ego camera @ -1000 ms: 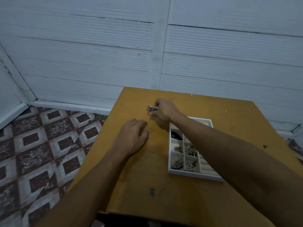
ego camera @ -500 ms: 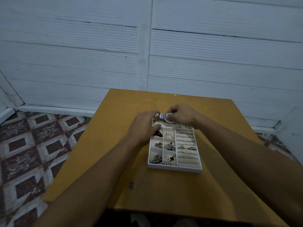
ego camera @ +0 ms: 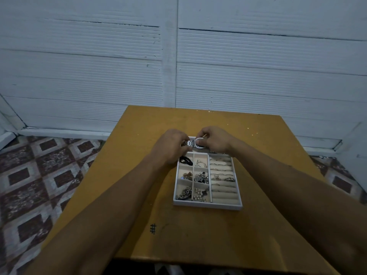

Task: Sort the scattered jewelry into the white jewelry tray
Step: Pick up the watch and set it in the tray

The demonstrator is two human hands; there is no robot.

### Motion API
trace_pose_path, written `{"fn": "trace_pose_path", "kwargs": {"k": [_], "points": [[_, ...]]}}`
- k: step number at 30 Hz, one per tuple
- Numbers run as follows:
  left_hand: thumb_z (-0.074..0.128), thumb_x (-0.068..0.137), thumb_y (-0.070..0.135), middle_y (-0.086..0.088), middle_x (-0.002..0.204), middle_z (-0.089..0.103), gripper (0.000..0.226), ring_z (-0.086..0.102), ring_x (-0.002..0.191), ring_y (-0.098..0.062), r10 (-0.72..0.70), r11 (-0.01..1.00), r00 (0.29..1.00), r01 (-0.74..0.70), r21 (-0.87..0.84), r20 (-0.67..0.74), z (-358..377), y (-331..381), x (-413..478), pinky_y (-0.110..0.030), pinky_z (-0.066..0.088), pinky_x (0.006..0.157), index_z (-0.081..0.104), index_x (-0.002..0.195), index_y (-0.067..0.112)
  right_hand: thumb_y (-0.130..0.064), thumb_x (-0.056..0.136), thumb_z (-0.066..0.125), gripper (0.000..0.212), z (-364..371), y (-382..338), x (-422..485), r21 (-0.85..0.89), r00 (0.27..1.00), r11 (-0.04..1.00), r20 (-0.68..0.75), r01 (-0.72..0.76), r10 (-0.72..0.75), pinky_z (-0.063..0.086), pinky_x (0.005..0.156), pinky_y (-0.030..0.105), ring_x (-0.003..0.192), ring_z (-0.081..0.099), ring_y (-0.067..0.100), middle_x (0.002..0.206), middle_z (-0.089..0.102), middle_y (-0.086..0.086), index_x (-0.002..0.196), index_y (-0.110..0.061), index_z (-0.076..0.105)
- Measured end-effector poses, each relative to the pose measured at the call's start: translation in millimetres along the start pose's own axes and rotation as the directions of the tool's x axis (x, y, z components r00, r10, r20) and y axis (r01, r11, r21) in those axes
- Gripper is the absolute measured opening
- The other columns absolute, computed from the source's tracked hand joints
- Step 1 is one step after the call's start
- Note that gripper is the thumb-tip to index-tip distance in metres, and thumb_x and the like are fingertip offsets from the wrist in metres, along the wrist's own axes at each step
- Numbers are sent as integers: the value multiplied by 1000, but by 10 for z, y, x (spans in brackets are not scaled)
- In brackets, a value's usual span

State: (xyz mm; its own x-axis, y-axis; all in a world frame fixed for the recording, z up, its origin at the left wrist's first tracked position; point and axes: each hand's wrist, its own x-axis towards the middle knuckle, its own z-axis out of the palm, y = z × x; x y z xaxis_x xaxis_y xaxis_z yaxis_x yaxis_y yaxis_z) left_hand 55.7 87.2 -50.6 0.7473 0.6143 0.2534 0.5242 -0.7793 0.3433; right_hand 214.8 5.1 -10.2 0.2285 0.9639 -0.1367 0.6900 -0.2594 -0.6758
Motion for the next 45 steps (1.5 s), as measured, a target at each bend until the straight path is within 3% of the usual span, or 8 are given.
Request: {"fn": "trace_pose_path", "kwargs": {"k": [3,6,13,20,26,32,41,45], "points": [[63,89,43,-4,133,57,40,44,126,-22,58,993,995,-66,103,78,-44,-36,73,-38,38,102,68,116,15,-29,88,68,20,12,35,23,-44,1000,999,-9,-24,24,44,70,29,76,58,16,84,65,3,98,-12,65],[62,88,47,-2,149,43,43,32,138,-21,57,981,986,-84,175,158,-100,-54,138,-43,31,111,66,122,20,-30,85,71,23,-13,58,22,-70,999,996,0,-52,52,45,71,30,78,59,18,89,68,6,97,-12,66],[59,90,48,-3,162,13,42,6,148,-32,-133,965,939,50,257,317,-178,80,236,-52,16,118,61,127,30,-14,82,73,15,-54,68,15,-98,996,992,23,-79,82,50,79,32,89,64,22,95,72,7,96,-10,68],[57,92,46,-3,163,8,39,-5,148,-35,-208,956,891,98,277,404,-242,135,259,-55,7,116,60,128,30,-20,83,74,20,-19,47,-19,-228,999,974,-34,-9,1,46,74,25,86,63,14,97,72,3,101,-12,73],[53,93,49,-2,161,16,38,-1,148,-34,-184,942,885,35,333,427,-310,196,263,-57,9,115,65,123,29,-22,87,70,26,55,26,-32,-340,998,940,-40,36,-53,45,79,23,92,64,14,108,73,5,110,-12,72],[57,92,45,-1,153,36,36,10,147,-31,-195,947,920,86,311,340,-256,157,247,-53,15,114,69,117,23,-16,85,72,31,28,28,-51,-384,998,922,-27,46,-61,40,80,17,101,65,16,114,71,5,115,-11,70],[57,91,48,-4,136,55,36,26,140,-28,-166,947,934,61,317,316,-225,78,290,-51,24,110,70,114,23,-19,83,74,21,37,81,-54,-390,996,921,-72,12,-44,51,79,23,88,67,14,100,75,4,102,-11,76],[54,92,49,-4,122,63,37,41,126,-25,-117,953,951,27,301,285,-179,33,253,-45,35,100,70,111,21,-19,84,72,21,33,88,-67,-413,996,911,-79,9,-46,49,78,21,90,67,15,101,75,5,103,-10,76]]}}
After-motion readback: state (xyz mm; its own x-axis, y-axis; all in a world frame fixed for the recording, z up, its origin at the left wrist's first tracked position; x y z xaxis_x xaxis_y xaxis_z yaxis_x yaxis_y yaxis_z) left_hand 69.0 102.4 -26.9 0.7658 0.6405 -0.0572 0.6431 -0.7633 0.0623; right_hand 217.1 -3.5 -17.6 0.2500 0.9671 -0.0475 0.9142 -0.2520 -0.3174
